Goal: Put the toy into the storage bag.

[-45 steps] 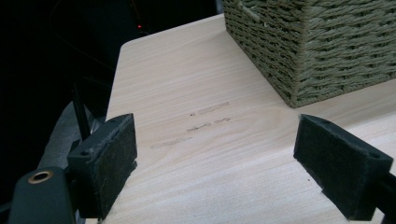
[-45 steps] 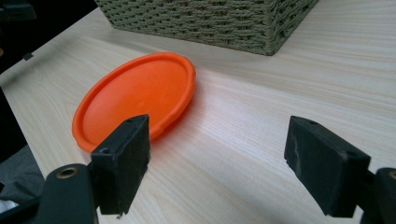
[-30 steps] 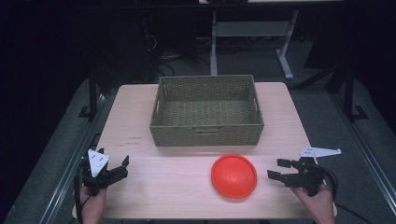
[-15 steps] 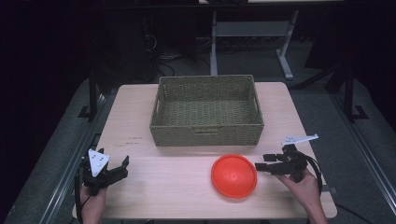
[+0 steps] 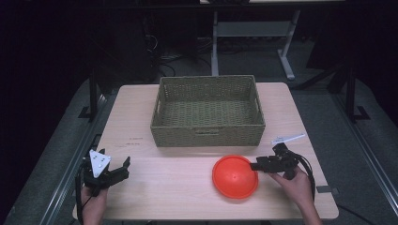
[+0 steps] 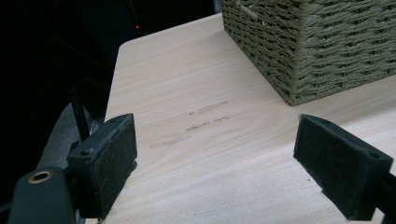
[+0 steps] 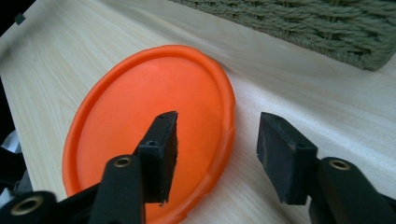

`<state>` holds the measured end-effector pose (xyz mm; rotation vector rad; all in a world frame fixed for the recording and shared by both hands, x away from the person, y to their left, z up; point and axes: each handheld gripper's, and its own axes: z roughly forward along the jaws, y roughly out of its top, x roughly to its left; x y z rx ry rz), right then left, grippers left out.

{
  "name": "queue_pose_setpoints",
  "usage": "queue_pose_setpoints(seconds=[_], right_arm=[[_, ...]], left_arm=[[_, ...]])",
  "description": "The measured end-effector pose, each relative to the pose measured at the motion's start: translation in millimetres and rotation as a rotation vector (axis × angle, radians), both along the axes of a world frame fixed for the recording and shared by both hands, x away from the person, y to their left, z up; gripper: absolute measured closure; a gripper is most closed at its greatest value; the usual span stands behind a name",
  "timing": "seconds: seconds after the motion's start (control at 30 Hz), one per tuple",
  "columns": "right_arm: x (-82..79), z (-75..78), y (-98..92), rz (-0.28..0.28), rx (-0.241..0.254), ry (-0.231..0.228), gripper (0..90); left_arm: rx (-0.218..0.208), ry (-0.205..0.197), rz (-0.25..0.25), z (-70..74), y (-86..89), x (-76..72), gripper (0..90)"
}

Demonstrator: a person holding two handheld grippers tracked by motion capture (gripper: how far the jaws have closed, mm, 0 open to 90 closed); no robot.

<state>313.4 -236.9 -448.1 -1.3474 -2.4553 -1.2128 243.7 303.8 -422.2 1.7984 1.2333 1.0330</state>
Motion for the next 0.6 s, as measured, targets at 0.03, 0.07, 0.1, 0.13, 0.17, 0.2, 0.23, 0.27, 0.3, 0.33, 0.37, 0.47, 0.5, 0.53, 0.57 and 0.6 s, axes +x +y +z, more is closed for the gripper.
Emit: queue_pose_setpoints(seconds=[0.03, 0.07, 0.1, 0.13, 0.17, 0.2, 0.23, 0.27, 0.3, 0.33, 0.37, 0.47, 0.5, 0.53, 0.57, 0.6], right_arm=[[0.3, -0.4, 0.1, -0.002, -0.001, 0.005, 49.1], [0.9, -1.4, 0.0, -0.004, -0.003, 0.004, 49.4], [1.0, -1.8, 0.1, -0.006, -0.005, 0.008, 50.2], [1.0, -2.3, 0.2, -0.006, -0.001, 0.016, 51.2], [1.1, -2.9, 0.3, -0.003, 0.002, 0.023, 51.9], [1.4, -3.8, 0.8, 0.0, -0.001, 0.024, 52.2], [1.7, -4.8, 1.5, 0.002, -0.006, 0.026, 52.6], [2.0, -5.9, 2.3, 0.002, -0.003, 0.029, 53.4], [2.5, -6.9, 3.0, 0.007, -0.005, 0.03, 54.1], [3.1, -8.0, 3.9, 0.011, -0.006, 0.029, 54.6], [3.4, -8.7, 5.2, 0.011, -0.012, 0.037, 55.1], [3.9, -10.0, 6.9, 0.015, -0.014, 0.039, 57.6], [4.2, -10.6, 7.3, 0.016, -0.015, 0.039, 58.5], [4.3, -11.3, 7.5, 0.014, -0.011, 0.04, 59.0], [4.5, -11.7, 7.5, 0.014, -0.011, 0.039, 59.6], [4.6, -12.3, 7.7, 0.013, -0.014, 0.039, 60.2]], left_arm=[[0.001, 0.001, -0.001, 0.0, -0.2, -0.1, 12.8], [0.003, 0.0, -0.002, -0.1, -0.4, -0.1, 12.8], [0.005, -0.001, -0.005, -0.2, -0.6, -0.2, 12.8], [0.015, 0.005, -0.007, 0.0, -0.3, -0.5, 12.8], [0.013, 0.006, -0.007, -0.1, -0.4, -0.4, 12.8], [0.012, 0.006, -0.006, -0.3, -0.5, -0.2, 12.8], [0.003, 0.002, -0.004, -0.7, -1.0, 0.2, 12.8], [0.004, 0.002, -0.006, -0.7, -0.8, 0.3, 12.8], [0.005, 0.001, -0.005, -0.7, -0.8, 0.4, 12.8], [0.005, 0.001, -0.005, -0.7, -1.1, 0.3, 12.8], [0.007, 0.001, -0.007, -0.7, -1.1, 0.2, 12.8], [0.005, 0.003, -0.008, -1.0, -1.4, 0.2, 12.8], [0.006, 0.004, -0.009, -0.9, -1.3, 0.3, 12.8], [0.007, 0.004, -0.009, -0.9, -1.4, 0.3, 12.8], [0.008, 0.005, -0.009, -0.8, -1.5, 0.4, 12.8], [0.011, 0.006, -0.009, -0.7, -1.7, 0.4, 12.8]])
